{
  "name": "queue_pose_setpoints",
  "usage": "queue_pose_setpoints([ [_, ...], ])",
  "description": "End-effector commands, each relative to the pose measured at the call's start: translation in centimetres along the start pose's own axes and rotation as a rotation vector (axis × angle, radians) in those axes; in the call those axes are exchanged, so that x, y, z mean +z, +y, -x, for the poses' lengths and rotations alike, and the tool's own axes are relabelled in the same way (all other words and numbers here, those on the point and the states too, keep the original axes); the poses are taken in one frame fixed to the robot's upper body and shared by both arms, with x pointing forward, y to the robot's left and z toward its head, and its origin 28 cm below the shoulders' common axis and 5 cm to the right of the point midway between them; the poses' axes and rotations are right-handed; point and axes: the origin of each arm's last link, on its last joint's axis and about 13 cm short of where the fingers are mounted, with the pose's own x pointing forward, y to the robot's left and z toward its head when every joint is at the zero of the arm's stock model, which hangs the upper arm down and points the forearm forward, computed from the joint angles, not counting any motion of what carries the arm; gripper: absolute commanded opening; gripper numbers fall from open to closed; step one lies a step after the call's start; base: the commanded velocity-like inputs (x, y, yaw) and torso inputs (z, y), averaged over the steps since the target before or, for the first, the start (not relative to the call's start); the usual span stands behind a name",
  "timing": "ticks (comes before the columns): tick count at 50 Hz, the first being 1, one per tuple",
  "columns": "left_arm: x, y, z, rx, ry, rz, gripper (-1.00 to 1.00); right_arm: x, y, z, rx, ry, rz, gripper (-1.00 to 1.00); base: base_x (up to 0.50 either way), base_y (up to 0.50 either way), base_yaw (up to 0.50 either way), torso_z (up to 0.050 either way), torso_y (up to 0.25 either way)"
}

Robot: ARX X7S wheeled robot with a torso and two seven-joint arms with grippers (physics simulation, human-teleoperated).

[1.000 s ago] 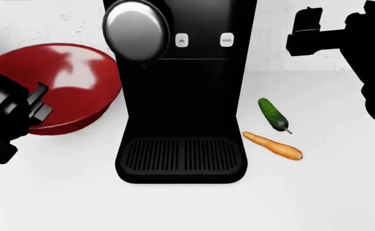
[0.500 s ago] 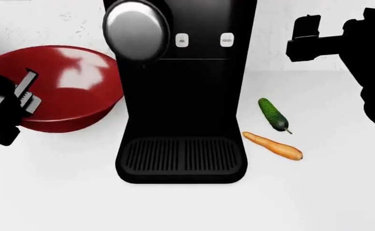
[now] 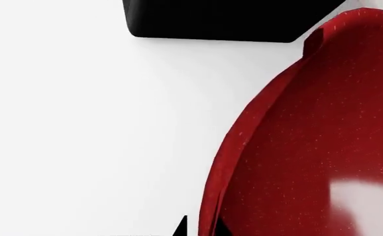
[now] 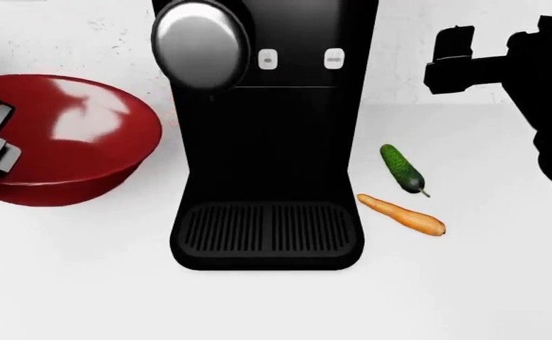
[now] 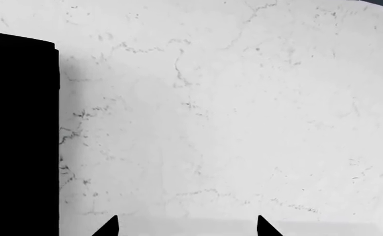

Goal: Place the two vegetables and bowl onto the tray for setting up a vegetable dip station.

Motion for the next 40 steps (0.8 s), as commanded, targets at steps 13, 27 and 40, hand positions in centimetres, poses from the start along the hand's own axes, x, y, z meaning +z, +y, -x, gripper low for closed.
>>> queue_pose_setpoints([
  [13,2.0,0.2,3.9,-0.048,-0.025,0.064,-1.00,-0.3,0.6,-0.2,0.052,0.072,0.005,1.00,0.00,0.00,0.00,0.000,0.000],
  [27,2.5,0.5,5.0,-0.091,-0.037,0.083,-1.00,1.4,0.6,-0.9,0.045,0.170,-0.087,1.00,0.00,0.00,0.00,0.000,0.000],
  [40,2.4,0.4,5.0,-0.092,-0.048,0.079,-1.00,-0.3,1.5,-4.9,0.098,0.298,-0.081,1.00,0.00,0.00,0.00,0.000,0.000],
])
